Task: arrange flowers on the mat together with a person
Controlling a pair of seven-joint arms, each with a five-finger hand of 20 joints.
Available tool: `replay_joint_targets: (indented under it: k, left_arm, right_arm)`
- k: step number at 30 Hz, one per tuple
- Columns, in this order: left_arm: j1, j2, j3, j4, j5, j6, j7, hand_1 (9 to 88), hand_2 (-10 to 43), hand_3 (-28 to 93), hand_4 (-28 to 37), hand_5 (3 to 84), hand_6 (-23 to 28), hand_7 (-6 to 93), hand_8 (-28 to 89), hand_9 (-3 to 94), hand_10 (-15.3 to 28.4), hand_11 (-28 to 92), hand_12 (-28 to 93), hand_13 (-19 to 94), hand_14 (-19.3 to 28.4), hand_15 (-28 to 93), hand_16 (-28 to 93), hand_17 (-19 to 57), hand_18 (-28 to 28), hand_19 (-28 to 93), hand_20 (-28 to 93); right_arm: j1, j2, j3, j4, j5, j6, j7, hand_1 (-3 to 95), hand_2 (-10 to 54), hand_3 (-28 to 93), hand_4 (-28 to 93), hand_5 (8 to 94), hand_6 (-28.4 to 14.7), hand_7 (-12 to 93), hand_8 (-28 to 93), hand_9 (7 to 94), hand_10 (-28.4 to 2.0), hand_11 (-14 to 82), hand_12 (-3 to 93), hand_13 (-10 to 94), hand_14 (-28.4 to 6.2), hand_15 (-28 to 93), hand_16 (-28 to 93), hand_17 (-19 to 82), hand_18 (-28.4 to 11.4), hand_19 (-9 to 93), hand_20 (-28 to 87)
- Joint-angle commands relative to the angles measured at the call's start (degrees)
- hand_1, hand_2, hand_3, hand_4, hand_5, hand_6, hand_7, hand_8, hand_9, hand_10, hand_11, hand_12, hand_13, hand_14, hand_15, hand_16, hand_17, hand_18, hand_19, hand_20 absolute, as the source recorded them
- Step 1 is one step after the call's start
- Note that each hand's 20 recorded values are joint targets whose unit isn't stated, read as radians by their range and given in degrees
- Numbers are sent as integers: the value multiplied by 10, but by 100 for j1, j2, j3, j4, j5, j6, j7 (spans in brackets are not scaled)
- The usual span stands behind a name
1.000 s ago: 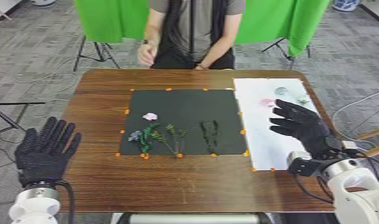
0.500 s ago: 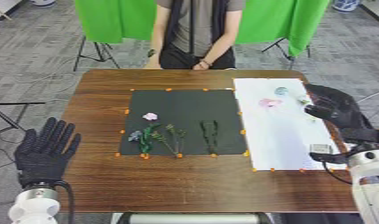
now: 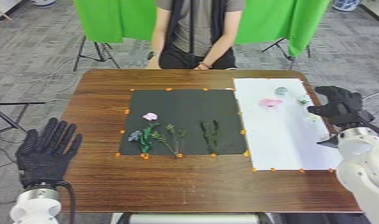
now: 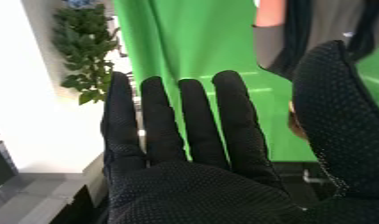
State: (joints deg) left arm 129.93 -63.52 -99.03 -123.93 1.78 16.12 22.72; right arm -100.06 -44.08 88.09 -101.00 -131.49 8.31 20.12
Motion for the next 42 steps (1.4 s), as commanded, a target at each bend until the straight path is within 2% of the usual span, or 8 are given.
replay_joint_targets:
  k: [1,9,13,21,24,29,35,42]
  left_arm:
    - [-56,-3,45,55,1,-3,-91,295,145,738,-283,462,81,133,-107,412,140,198,68,316,153,305,-70,-64,155,405,98]
    - [-79,-26,73,72,-15,-14,-125,295,145,738,-283,462,81,132,-107,411,141,197,68,316,153,307,-70,-65,155,404,98]
    - [-79,-58,62,76,-87,-6,-120,295,145,738,-283,461,81,133,-107,411,141,197,68,317,153,308,-70,-65,155,405,98]
    - [-85,-86,79,110,-174,48,-125,316,120,741,-283,458,80,137,-108,412,139,200,69,320,153,312,-71,-65,156,407,100]
    - [-92,-94,93,115,-277,95,-111,317,120,739,-283,460,81,138,-109,413,138,201,68,321,153,314,-71,-65,157,408,100]
    - [-123,-105,114,111,-269,115,-123,317,121,740,-283,463,83,139,-109,415,138,205,69,321,153,317,-72,-64,157,411,102]
    - [-132,-124,166,80,-323,432,-121,318,122,742,-283,467,85,144,-108,416,139,209,70,323,153,321,-73,-63,157,412,102]
    - [-98,-94,175,81,-397,354,-51,316,126,745,-283,474,88,145,-110,421,141,212,69,325,154,328,-75,-62,158,415,103]
  right_arm:
    - [164,36,-15,192,290,-640,685,293,-46,820,-268,390,-30,160,-124,390,-118,77,118,330,-140,93,196,113,-167,446,178]
    - [-61,-45,102,399,893,-1011,573,298,-53,828,-268,398,-30,164,-126,399,-118,81,117,336,-144,103,216,96,-177,465,178]
    - [123,-17,-178,669,964,-1162,595,338,-88,834,-277,388,-9,172,-134,398,-94,77,110,343,-128,129,238,90,-185,516,218]
    - [106,-93,-504,935,1368,-654,443,442,-95,803,-282,425,33,245,-174,461,-55,121,111,382,-94,217,234,109,-172,538,238]
    - [131,-111,-544,947,1478,-626,400,440,-95,795,-283,423,28,249,-180,460,-59,122,113,382,-94,231,230,106,-171,532,233]
    - [267,-85,-734,991,1305,-637,234,434,-95,793,-283,418,17,241,-177,453,-67,119,113,383,-95,238,221,103,-171,526,227]
    - [440,-93,-949,1023,1193,-572,100,453,-95,782,-283,413,22,247,-178,438,-56,116,106,369,-94,224,206,108,-162,517,215]
    - [524,-71,-1317,1070,753,-259,353,504,-95,738,-283,544,68,299,-186,595,-44,177,139,435,-69,283,215,129,-150,533,220]
